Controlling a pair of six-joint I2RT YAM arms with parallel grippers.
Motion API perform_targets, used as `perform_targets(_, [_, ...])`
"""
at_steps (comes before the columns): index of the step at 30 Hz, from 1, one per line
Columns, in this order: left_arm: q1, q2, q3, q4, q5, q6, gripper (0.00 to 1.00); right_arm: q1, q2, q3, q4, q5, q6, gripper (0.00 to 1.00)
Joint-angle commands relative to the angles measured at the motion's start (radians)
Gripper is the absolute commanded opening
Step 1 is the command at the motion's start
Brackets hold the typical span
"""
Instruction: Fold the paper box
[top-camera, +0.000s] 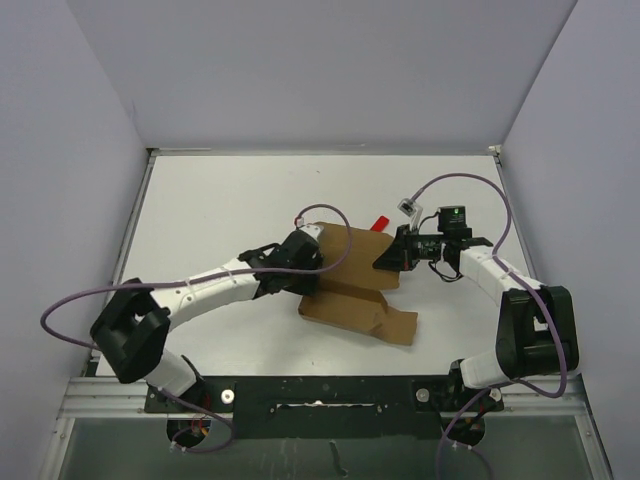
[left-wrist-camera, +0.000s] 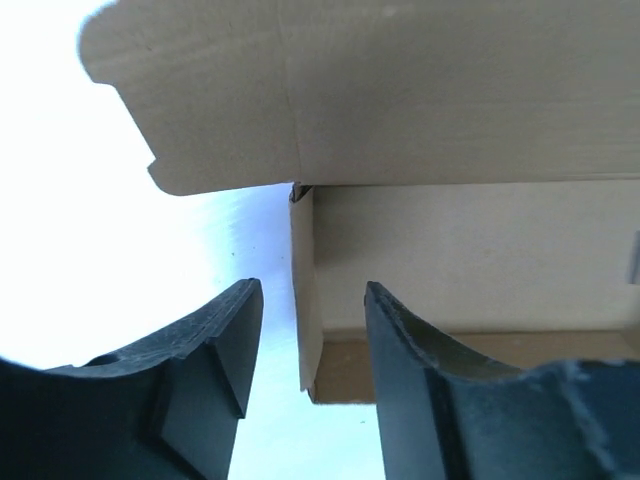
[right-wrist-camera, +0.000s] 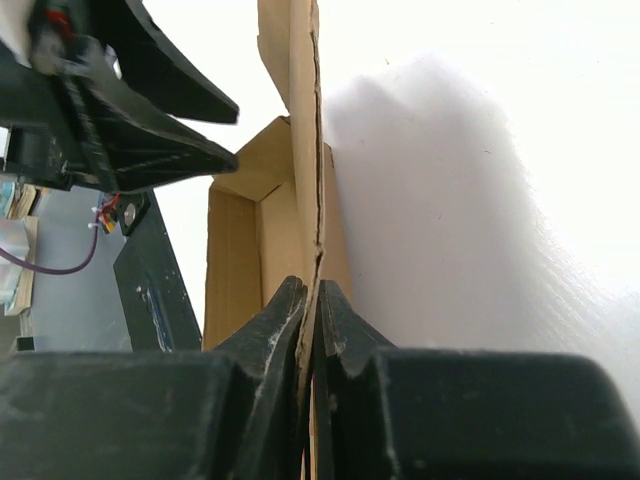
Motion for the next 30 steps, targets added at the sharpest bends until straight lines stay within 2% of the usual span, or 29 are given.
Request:
perform_targets(1, [-0.002,-0.168,-0.032,0.072,-0.009,-0.018,0.47,-0.023,-0.038,0.049,-0.021,-0.055,-0.079,0.0])
perform_targets(4, [0.002,-0.265,-0.105,0.155,-0.006,-0.028,0.57,-0.06,-0.045,0.058,-0.041,-0.087,-0.111,0.0])
perform_targets(7, [0.009,-0.348,-0.187,0.243,0.011,-0.037,0.6,-0.131,-0.051,0.081,-0.092,-0.111,-0.166,0.0])
perform_targets(11, [0.015,-0.429,-0.308,0.347,0.017,-0.051,0.65,-0.227,-0.055,0.131,-0.24,-0.117,-0.319,0.0])
perform_targets(16, [0.027,-0.457,-0.351,0.392,0.037,-0.057,0.67,-0.382,-0.045,0.2,-0.417,-0.072,-0.495,0.0])
perform_targets(20, [0.05,-0.449,-0.379,0.465,0.074,-0.053,0.69,-0.527,-0.036,0.213,-0.467,-0.062,-0.524,0.0])
perform_targets(23, [0.094,-0.412,-0.361,0.51,0.133,-0.05,0.7,-0.589,-0.029,0.214,-0.465,-0.049,-0.516,0.0])
perform_targets(26, [0.136,-0.335,-0.288,0.509,0.19,-0.069,0.7,-0.596,-0.031,0.209,-0.447,-0.014,-0.495,0.0])
perform_targets(30, [0.139,-0.181,-0.145,0.524,0.237,-0.067,0.69,-0.625,-0.045,0.213,-0.433,0.041,-0.473,0.0])
